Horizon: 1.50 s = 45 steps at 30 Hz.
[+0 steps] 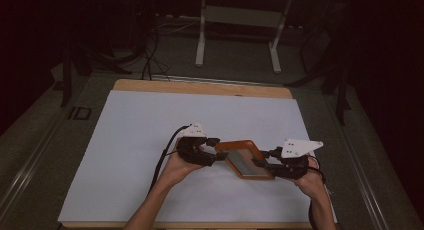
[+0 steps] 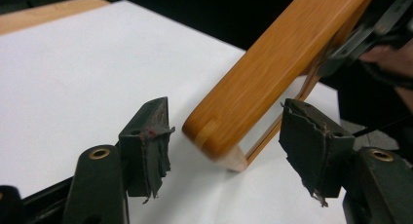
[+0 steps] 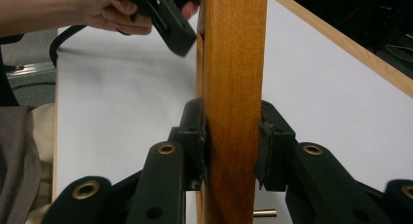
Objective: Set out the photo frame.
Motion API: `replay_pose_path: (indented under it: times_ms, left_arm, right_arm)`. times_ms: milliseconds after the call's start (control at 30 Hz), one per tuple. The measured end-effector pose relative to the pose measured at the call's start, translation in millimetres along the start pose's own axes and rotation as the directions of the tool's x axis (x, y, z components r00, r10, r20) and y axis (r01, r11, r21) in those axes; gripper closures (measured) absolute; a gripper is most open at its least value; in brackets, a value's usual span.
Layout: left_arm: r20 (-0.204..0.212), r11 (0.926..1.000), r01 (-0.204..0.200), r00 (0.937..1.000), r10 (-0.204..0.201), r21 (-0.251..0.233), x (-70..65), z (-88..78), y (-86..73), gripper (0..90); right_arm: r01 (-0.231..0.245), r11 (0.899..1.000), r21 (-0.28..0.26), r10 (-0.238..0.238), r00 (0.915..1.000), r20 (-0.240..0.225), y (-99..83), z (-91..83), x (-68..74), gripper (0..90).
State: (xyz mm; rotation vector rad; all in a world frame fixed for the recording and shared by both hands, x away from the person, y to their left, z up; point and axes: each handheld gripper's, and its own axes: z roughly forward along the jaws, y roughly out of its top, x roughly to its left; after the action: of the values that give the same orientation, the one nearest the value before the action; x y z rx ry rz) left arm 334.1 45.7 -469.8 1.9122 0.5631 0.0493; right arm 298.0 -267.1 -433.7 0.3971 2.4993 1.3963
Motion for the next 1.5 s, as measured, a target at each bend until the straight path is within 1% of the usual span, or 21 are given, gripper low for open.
replay_pose_path:
  times_ms: [67, 133, 233, 300, 333, 433, 533, 700, 733, 800, 867, 1000, 1233, 1400, 1500]
  left_arm:
    - [-0.004, 1.0, 0.0, 1.0, 0.0, 0.005, 0.2, 2.3, -1.1, 37.9]
    - [-0.006, 0.9999, -0.006, 1.0, 0.006, 0.016, 0.2, 8.8, -3.8, 39.4]
    - [0.01, 0.9996, -0.008, 0.9999, 0.008, 0.025, -0.5, 14.8, -6.2, 43.0]
    - [0.025, 0.9995, -0.014, 0.9996, 0.013, 0.029, -0.7, 19.3, -7.5, 46.5]
    - [0.036, 0.9994, -0.015, 0.9992, 0.014, 0.032, -0.9, 21.1, -7.9, 49.8]
    - [0.044, 0.998, -0.038, 0.9984, 0.036, 0.051, -3.7, 27.3, -8.1, 54.7]
    - [0.046, 0.9969, -0.047, 0.998, 0.044, 0.064, -5.2, 31.2, -7.5, 55.3]
    - [0.045, 0.9968, -0.05, 0.9979, 0.047, 0.063, -6.4, 33.2, -5.7, 55.7]
    - [0.041, 0.9963, -0.058, 0.9976, 0.056, 0.063, -7.2, 33.8, -4.8, 55.9]
    - [0.041, 0.9959, -0.059, 0.9976, 0.057, 0.068, -7.4, 33.6, -4.0, 56.7]
    - [0.053, 0.996, -0.057, 0.9972, 0.053, 0.069, -6.8, 32.5, -3.6, 58.5]
    - [0.066, 0.9966, -0.056, 0.9965, 0.052, 0.061, -6.8, 28.9, -2.9, 61.2]
    - [0.037, 0.9949, -0.068, 0.9972, 0.065, 0.075, -9.0, 18.8, -0.7, 62.1]
    - [0.015, 0.9957, -0.062, 0.998, 0.061, 0.069, -9.6, 12.4, -2.0, 61.9]
    - [-0.006, 0.9958, -0.067, 0.9977, 0.068, 0.062, -10.3, 7.6, -2.1, 61.7]
  right_arm:
    - [0.003, 1.0, 0.001, -0.003, 1.0, -0.001, -0.1, -0.2, -0.2, 68.7]
    - [0.005, 1.0, 0.004, -0.005, 1.0, 0.0, -0.4, -0.9, -0.1, 68.6]
    - [0.004, 1.0, 0.007, -0.004, 1.0, 0.0, -0.9, -1.7, -0.8, 68.6]
    - [-0.001, 1.0, 0.005, 0.001, 1.0, 0.0, -2.0, -2.5, -2.1, 68.5]
    - [-0.007, 1.0, 0.003, 0.007, 1.0, 0.002, -2.9, -3.1, -3.0, 68.5]
    - [-0.011, 1.0, 0.003, 0.011, 0.9999, 0.006, -4.8, -4.9, -4.7, 68.4]
    - [-0.013, 1.0, 0.016, 0.013, 0.9998, 0.012, -5.6, -7.0, -5.4, 68.3]
    - [-0.023, 0.999, 0.026, 0.023, 0.9996, 0.019, -6.8, -9.0, -7.0, 68.3]
    - [-0.027, 0.999, 0.029, 0.026, 0.9994, 0.024, -7.0, -9.5, -7.4, 68.3]
    - [-0.035, 0.999, 0.03, 0.034, 0.9989, 0.03, -7.3, -9.9, -7.8, 68.2]
    - [-0.04, 0.999, 0.03, 0.039, 0.9986, 0.036, -7.7, -10.3, -8.7, 68.2]
    - [-0.047, 0.998, 0.033, 0.046, 0.9984, 0.032, -8.6, -10.3, -9.8, 67.6]
    - [-0.047, 0.998, 0.044, 0.046, 0.9986, 0.027, -7.7, -4.1, -9.4, 67.3]
    - [-0.05, 0.998, 0.044, 0.049, 0.9986, 0.016, -5.7, 2.0, -9.1, 67.2]
    - [-0.051, 0.998, 0.046, 0.05, 0.9987, 0.012, -5.2, 5.7, -9.1, 67.2]
